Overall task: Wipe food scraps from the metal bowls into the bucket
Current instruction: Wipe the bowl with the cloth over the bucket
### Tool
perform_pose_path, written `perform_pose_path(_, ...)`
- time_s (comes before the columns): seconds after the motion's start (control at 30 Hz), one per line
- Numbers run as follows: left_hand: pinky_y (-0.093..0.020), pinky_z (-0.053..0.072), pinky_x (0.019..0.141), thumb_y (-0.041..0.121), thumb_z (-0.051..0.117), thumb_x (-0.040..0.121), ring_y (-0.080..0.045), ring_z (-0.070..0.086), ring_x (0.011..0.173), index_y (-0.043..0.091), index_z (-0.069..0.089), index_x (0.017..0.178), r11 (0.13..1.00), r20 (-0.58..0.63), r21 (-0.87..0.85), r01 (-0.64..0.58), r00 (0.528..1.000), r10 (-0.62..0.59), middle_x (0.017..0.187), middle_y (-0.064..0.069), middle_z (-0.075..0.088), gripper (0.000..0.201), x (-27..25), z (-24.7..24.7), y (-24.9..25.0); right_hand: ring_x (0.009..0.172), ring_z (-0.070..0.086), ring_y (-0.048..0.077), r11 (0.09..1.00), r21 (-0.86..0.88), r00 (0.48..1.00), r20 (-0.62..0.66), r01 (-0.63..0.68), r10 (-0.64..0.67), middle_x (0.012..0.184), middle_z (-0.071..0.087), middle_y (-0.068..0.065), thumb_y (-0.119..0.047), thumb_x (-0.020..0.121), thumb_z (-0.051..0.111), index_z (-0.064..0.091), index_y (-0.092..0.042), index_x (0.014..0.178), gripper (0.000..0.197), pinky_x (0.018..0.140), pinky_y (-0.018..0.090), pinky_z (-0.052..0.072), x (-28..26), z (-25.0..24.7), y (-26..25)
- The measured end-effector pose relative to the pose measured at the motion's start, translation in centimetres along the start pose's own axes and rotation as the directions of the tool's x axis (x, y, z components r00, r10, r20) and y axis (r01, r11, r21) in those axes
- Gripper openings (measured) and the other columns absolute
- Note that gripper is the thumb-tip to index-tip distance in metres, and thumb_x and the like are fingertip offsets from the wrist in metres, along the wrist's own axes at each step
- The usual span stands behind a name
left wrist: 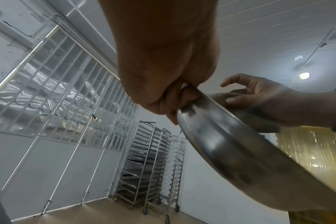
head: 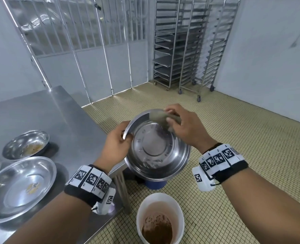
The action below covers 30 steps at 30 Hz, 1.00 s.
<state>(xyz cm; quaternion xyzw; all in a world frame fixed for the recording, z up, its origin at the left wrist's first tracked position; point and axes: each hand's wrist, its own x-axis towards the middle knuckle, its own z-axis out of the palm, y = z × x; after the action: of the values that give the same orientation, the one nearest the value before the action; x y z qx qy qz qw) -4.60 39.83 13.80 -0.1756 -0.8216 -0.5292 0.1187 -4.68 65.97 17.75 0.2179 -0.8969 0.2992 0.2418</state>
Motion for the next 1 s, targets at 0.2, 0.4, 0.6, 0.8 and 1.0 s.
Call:
perform_pose_path(0.2,-0.005,0.047,0.069,0.005,0.057,0.099,0.009,0.067,0.092,0.02,0.068,0.121,0.999,-0.008,-0.038,0.035,0.999,-0.035,0.098,0.021,0.072,0.028,0.3,0.1,0.8,0.089,0.057,0.012,0.963,-0.233,0.98,0.18,0.131,-0.09,0.114,0.062,-0.002,-0.016,0.093,0.068,0.061,-0.022,0.117,0.026,0.076,0.027,0.05,0.4,-0.2,-0.2)
perform_pose_path(0.4,-0.012,0.05,0.072,0.008,0.057,0.1,0.007,0.066,0.094,0.028,0.068,0.119,1.0,0.055,-0.004,0.024,0.998,-0.024,0.098,0.033,0.067,0.03,0.2,0.0,1.5,0.082,0.045,0.008,0.927,-0.347,0.988,-0.016,0.142,-0.157,0.098,0.059,0.003,-0.013,0.091,0.071,0.063,-0.011,0.098,0.011,0.07,0.024,0.045,0.1,-0.3,1.1)
perform_pose_path(0.6,-0.025,0.059,0.077,0.002,0.056,0.1,0.002,0.07,0.092,0.048,0.063,0.102,0.998,0.151,-0.034,0.046,0.988,-0.041,0.097,0.03,0.07,0.046,-0.3,-0.2,2.3,0.085,0.051,0.018,0.895,-0.401,0.98,0.057,0.198,-0.191,0.099,0.056,0.004,-0.035,0.083,0.079,0.058,-0.015,0.095,0.031,0.073,0.028,0.046,0.6,-2.0,1.1)
perform_pose_path(0.8,-0.048,0.063,0.08,0.003,0.057,0.098,-0.015,0.075,0.088,0.042,0.067,0.105,0.994,0.167,-0.055,0.092,0.982,-0.082,0.101,0.007,0.075,0.041,-0.7,-0.3,1.8,0.061,0.04,0.012,0.864,-0.502,0.995,-0.059,0.041,-0.082,0.075,0.04,-0.007,-0.054,0.082,0.075,0.05,-0.018,0.074,0.045,0.052,0.017,0.017,-0.7,-1.0,1.2)
perform_pose_path(1.0,-0.044,0.061,0.089,0.004,0.057,0.097,-0.008,0.071,0.098,0.03,0.07,0.115,0.994,0.19,-0.001,0.106,0.976,-0.104,0.105,0.011,0.074,0.033,-0.8,0.3,0.8,0.087,0.054,0.012,0.925,-0.322,0.978,-0.018,-0.203,0.208,0.103,0.063,-0.002,-0.045,0.1,0.058,0.064,-0.014,0.118,0.036,0.076,0.027,0.047,-3.0,1.7,1.7)
